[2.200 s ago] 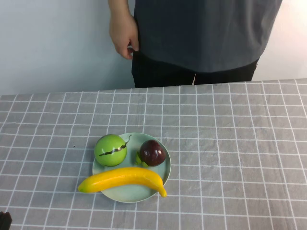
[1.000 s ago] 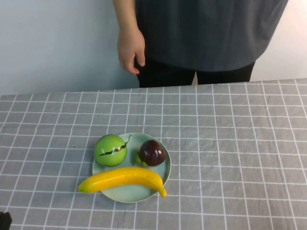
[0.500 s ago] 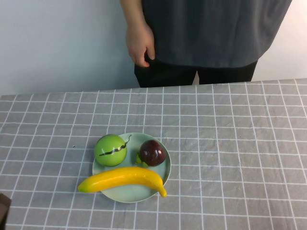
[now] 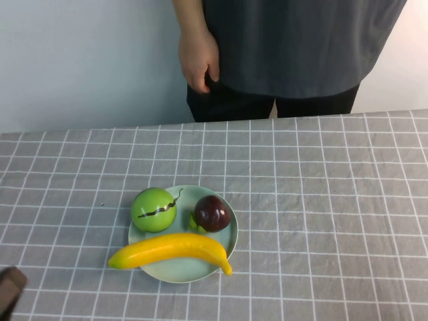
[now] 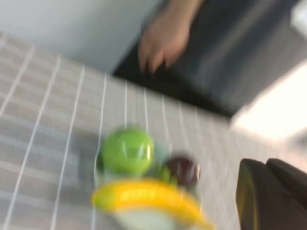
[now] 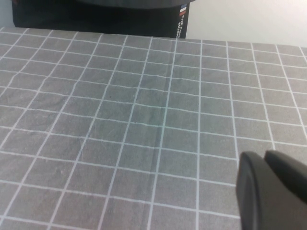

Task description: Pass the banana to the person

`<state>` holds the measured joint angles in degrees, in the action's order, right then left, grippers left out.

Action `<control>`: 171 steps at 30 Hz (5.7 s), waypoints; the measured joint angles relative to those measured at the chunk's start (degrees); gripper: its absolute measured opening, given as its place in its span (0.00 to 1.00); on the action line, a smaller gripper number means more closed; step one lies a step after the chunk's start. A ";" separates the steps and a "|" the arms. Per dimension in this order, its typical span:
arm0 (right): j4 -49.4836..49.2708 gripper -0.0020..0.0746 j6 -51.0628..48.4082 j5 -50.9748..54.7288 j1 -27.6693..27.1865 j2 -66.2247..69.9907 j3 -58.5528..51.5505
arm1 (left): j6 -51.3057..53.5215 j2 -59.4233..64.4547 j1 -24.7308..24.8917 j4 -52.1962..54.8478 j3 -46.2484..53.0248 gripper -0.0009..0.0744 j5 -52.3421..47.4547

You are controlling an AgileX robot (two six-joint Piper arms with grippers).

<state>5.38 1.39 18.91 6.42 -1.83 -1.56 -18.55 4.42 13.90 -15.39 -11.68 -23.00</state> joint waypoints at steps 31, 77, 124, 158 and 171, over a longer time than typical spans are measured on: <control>0.00 0.01 0.00 0.00 0.00 0.00 0.00 | 61.11 79.29 14.57 5.02 -48.14 0.07 -33.65; 0.00 0.01 0.00 0.00 0.00 0.00 0.00 | 64.73 105.51 14.57 21.25 -48.83 0.53 -11.86; 0.00 0.01 0.00 0.00 0.00 0.00 0.00 | 54.00 74.94 14.60 9.02 -61.57 0.40 -15.32; 0.00 0.01 0.00 0.00 0.00 0.00 0.00 | 30.49 78.76 14.83 20.89 -70.89 0.75 -23.58; 0.00 0.01 0.00 0.00 0.00 0.00 0.00 | 25.04 52.52 14.83 20.34 -56.57 0.02 -32.58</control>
<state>5.38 1.39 18.91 6.42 -1.83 -1.56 6.49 56.94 28.72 4.94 -68.25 -55.59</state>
